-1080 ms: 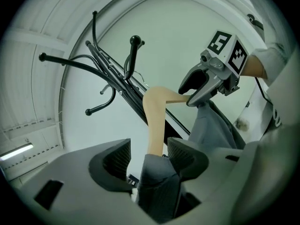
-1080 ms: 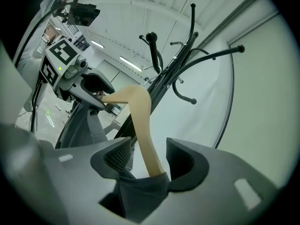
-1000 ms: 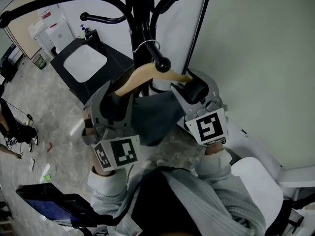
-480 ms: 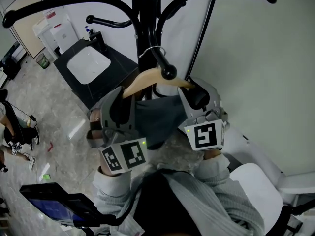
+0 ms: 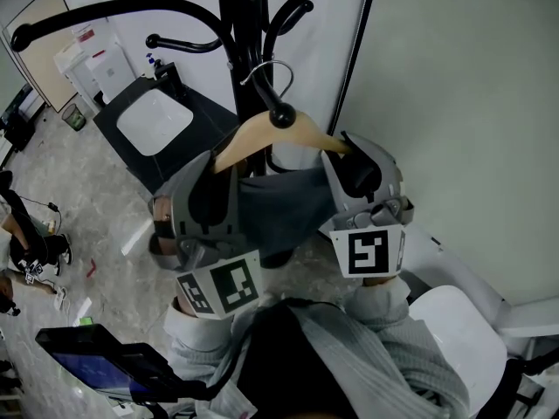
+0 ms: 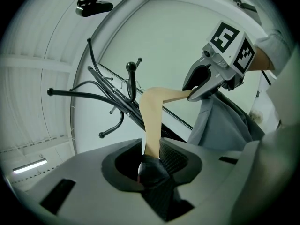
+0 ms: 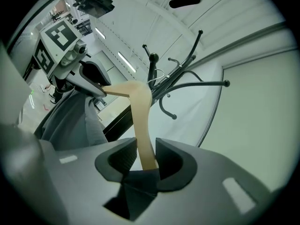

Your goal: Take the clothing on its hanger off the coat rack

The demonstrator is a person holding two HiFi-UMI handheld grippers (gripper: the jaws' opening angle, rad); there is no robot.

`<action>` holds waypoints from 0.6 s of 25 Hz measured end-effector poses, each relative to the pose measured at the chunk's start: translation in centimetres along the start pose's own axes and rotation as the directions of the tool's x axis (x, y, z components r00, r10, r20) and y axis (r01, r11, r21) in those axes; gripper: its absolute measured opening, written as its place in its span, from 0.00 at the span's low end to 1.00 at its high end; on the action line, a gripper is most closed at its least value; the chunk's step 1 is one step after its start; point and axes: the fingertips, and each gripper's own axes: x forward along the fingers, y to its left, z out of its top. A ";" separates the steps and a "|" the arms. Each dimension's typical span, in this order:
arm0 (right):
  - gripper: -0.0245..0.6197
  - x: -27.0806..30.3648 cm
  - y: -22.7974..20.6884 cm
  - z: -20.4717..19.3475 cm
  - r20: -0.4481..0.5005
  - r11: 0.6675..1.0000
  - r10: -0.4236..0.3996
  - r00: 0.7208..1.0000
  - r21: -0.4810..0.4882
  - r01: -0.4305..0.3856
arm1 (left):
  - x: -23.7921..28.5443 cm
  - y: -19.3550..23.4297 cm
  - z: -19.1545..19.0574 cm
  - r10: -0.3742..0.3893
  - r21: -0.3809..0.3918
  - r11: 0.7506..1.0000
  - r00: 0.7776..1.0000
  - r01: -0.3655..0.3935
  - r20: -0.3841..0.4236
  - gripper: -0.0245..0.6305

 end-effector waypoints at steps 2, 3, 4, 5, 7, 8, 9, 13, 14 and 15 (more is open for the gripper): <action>0.23 -1.0 -0.6 0.4 0.000 1.000 -0.019 1.000 -0.004 0.019 | -0.6 0.1 1.0 0.005 0.009 1.000 1.000 -0.005 0.026 0.21; 0.23 -1.6 -0.8 0.6 -0.001 1.000 -0.027 1.000 -0.006 0.027 | -0.9 0.1 1.5 0.006 0.010 1.000 0.999 -0.006 0.035 0.21; 0.23 -2.0 -1.0 0.9 -0.001 0.999 -0.033 0.999 -0.008 0.033 | -1.2 0.2 1.9 0.005 0.010 1.000 0.999 -0.005 0.042 0.21; 0.23 -2.4 -1.2 1.1 0.000 0.999 -0.040 0.999 -0.008 0.040 | -1.4 0.3 2.3 0.003 0.010 1.000 0.999 -0.003 0.048 0.21; 0.23 -3.0 -1.6 1.6 0.008 0.998 -0.060 0.998 -0.007 0.060 | -1.7 0.6 2.9 0.000 0.013 1.000 0.998 -0.001 0.064 0.21; 0.23 -3.4 -1.9 1.8 0.009 0.997 -0.071 0.997 -0.008 0.071 | -1.9 0.6 3.4 0.000 0.016 1.000 0.997 -0.001 0.074 0.21; 0.23 -4.0 -2.2 1.8 0.007 0.997 -0.082 0.997 -0.008 0.082 | -2.1 0.5 4.0 -0.002 0.020 1.000 0.996 0.000 0.085 0.21; 0.23 -7.2 -3.6 1.6 -0.015 0.992 -0.129 0.992 -0.006 0.129 | -3.2 -0.5 6.7 -0.022 0.035 0.999 0.991 0.017 0.131 0.21; 0.23 -7.7 -4.0 1.4 -0.020 0.990 -0.140 0.990 -0.005 0.140 | -3.1 -0.8 7.2 -0.029 0.039 0.999 0.990 0.024 0.141 0.21; 0.23 -8.3 -4.3 1.0 -0.029 0.988 -0.153 0.988 -0.003 0.153 | -3.0 -1.3 7.8 -0.039 0.042 0.999 0.988 0.033 0.152 0.21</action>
